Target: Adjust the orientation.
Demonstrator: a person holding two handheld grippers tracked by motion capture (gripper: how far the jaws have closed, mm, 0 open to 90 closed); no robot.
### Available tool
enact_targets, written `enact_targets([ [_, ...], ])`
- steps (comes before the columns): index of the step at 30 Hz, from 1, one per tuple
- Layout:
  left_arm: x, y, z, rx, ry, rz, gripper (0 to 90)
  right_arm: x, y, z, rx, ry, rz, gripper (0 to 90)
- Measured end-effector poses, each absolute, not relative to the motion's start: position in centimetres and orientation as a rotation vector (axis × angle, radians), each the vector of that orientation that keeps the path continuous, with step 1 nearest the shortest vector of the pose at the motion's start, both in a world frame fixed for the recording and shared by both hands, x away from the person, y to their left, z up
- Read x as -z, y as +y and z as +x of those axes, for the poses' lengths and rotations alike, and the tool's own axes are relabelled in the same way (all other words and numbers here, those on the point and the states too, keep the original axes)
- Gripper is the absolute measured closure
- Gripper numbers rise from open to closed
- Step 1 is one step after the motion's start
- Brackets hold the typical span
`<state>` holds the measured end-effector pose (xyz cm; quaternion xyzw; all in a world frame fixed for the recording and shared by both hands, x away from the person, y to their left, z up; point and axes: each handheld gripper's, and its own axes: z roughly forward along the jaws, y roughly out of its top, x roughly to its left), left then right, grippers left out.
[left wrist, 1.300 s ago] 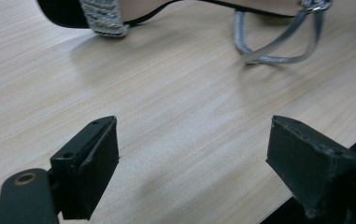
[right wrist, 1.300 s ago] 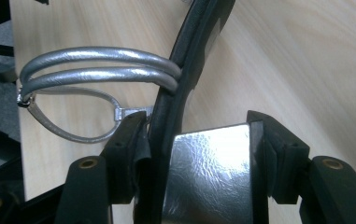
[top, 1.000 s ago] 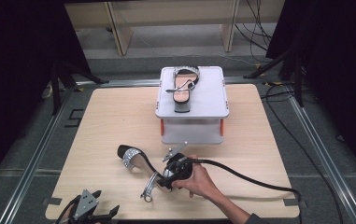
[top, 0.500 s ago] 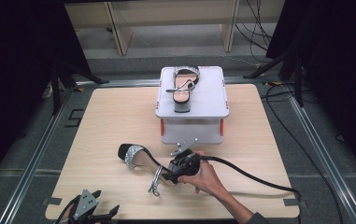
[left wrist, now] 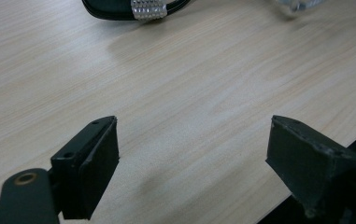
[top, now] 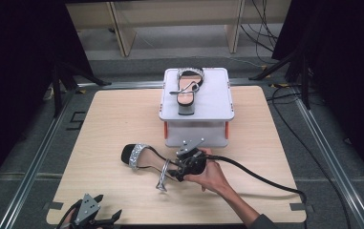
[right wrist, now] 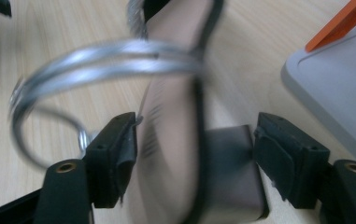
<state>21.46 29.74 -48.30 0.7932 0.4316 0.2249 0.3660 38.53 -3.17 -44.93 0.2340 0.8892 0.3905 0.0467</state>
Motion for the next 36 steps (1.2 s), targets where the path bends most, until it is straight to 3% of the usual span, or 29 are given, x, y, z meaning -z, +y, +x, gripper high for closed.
enact_targets([
  [4, 48.3, 29.7, 21.5, -0.577, 1.108, 2.061, 16.4, 46.1, -3.3, 39.0, -1.112, 2.745, 0.68, 36.5],
  [16, 48.3, 29.6, 21.4, -0.578, 1.105, 2.034, 16.5, 46.4, -2.6, 38.0, -1.044, 2.741, 0.719, 38.1],
  [28, 48.3, 29.8, 21.4, -0.585, 1.105, 2.05, 16.5, 45.9, -3.2, 33.0, -0.936, 2.748, 0.818, 36.5],
  [36, 48.2, 29.6, 21.4, -0.579, 1.109, 2.029, 16.5, 45.6, -3.0, 29.8, -1.091, 2.885, 0.761, 34.0],
])
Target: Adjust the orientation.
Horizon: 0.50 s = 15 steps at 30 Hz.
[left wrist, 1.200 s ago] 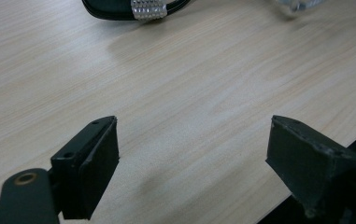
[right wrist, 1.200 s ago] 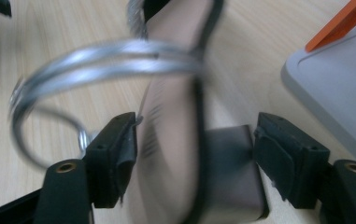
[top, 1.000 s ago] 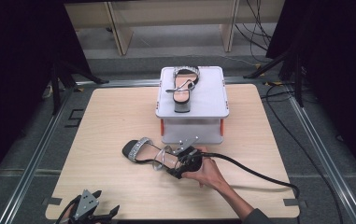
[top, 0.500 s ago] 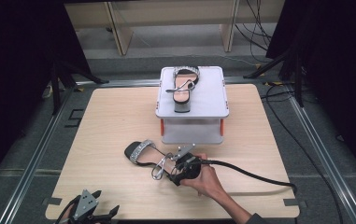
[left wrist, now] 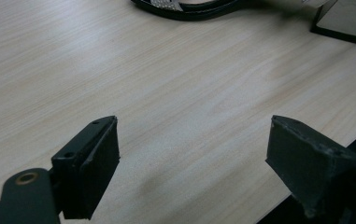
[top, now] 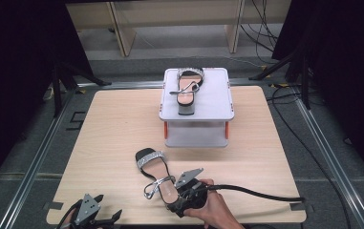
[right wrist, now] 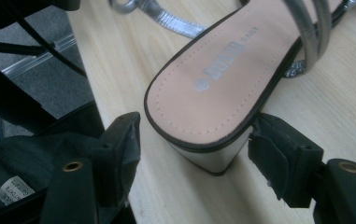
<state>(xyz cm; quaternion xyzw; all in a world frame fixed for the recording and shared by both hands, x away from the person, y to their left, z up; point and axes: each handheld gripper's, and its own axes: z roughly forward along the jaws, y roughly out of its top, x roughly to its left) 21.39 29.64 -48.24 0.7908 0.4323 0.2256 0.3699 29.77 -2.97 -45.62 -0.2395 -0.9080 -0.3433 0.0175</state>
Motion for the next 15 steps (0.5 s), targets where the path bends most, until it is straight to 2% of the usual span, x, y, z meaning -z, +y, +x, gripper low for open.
enact_targets([
  [6, 48.3, 29.8, 21.4, -0.586, 1.108, 2.045, 16.5, 45.4, -3.1, 29.8, 1.07, -2.814, -0.712, 35.8],
  [10, 48.2, 29.8, 21.4, -0.586, 1.109, 2.044, 16.5, 43.8, -4.1, 30.3, 1.14, -2.832, -0.728, 38.9],
  [15, 48.2, 29.8, 21.5, -0.586, 1.111, 2.045, 16.6, 42.6, -5.7, 31.8, 1.236, -2.843, -0.794, 49.4],
])
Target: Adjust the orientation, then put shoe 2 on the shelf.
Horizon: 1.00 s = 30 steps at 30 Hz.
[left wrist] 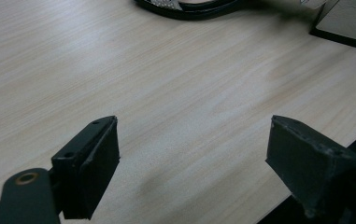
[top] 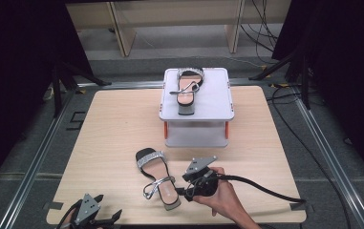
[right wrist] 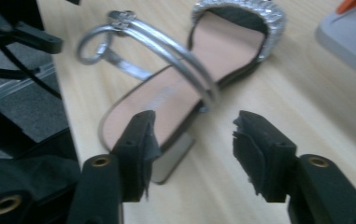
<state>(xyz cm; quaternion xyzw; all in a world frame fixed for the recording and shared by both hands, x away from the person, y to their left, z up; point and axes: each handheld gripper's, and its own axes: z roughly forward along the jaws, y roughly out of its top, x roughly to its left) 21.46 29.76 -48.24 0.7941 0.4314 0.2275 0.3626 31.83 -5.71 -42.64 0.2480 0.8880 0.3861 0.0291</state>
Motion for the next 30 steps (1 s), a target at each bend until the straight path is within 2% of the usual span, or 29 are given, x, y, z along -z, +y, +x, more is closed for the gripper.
enact_targets([
  [4, 48.3, 29.7, 21.5, -0.585, 1.114, 2.048, 16.6, 43.4, -5.5, 32.8, -1.169, 2.739, 0.735, 56.3],
  [13, 48.2, 29.8, 21.5, -0.587, 1.11, 2.056, 16.5, 44.3, -3.7, 34.2, -1.115, 2.776, 0.696, 59.0],
  [30, 48.2, 29.8, 21.4, -0.587, 1.108, 2.059, 16.5, 44.3, -2.3, 35.2, -1.11, 2.763, 0.651, 75.5],
])
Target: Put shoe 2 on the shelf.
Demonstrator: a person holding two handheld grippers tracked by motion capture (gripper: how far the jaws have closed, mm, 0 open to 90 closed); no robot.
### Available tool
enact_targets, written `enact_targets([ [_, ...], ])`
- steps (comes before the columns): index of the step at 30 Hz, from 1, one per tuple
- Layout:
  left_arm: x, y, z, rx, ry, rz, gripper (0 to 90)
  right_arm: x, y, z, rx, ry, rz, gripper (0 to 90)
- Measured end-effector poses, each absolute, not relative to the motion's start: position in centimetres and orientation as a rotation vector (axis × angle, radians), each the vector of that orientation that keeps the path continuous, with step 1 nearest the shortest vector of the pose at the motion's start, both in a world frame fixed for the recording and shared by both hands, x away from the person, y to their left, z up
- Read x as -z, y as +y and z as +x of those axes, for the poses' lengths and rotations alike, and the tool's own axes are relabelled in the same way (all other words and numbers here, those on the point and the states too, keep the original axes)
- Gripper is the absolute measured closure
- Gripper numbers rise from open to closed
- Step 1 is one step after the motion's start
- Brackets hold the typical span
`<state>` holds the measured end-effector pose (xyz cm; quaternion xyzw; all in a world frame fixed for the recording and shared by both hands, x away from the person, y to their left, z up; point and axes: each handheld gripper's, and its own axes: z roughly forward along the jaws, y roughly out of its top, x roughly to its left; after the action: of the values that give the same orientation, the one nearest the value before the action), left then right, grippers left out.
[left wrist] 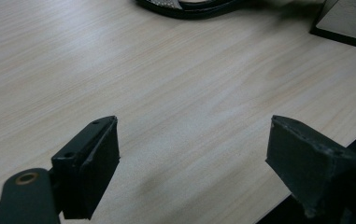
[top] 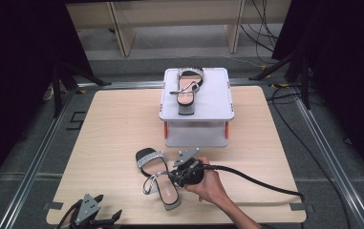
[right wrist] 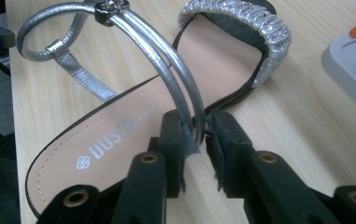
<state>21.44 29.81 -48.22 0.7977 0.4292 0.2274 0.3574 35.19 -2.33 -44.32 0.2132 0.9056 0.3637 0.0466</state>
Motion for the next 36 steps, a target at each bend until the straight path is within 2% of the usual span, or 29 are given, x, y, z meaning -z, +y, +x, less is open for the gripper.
enact_targets([
  [11, 48.2, 29.8, 21.5, -0.585, 1.109, 2.06, 16.5, 44.4, -2.2, 35.9, -1.082, 2.82, 0.682, 71.8],
  [17, 48.2, 29.8, 21.4, -0.582, 1.107, 2.051, 16.5, 44.1, -2.3, 36.4, -1.07, 2.9, 0.641, 77.9],
  [27, 48.2, 29.8, 21.4, -0.581, 1.106, 2.05, 16.5, 43.9, -2.5, 36.4, -1.026, 2.949, 0.662, 78.0],
  [36, 48.3, 29.8, 21.5, -0.582, 1.114, 2.055, 16.5, 43.5, -2.2, 36.1, -1.029, 2.918, 0.552, 82.7],
])
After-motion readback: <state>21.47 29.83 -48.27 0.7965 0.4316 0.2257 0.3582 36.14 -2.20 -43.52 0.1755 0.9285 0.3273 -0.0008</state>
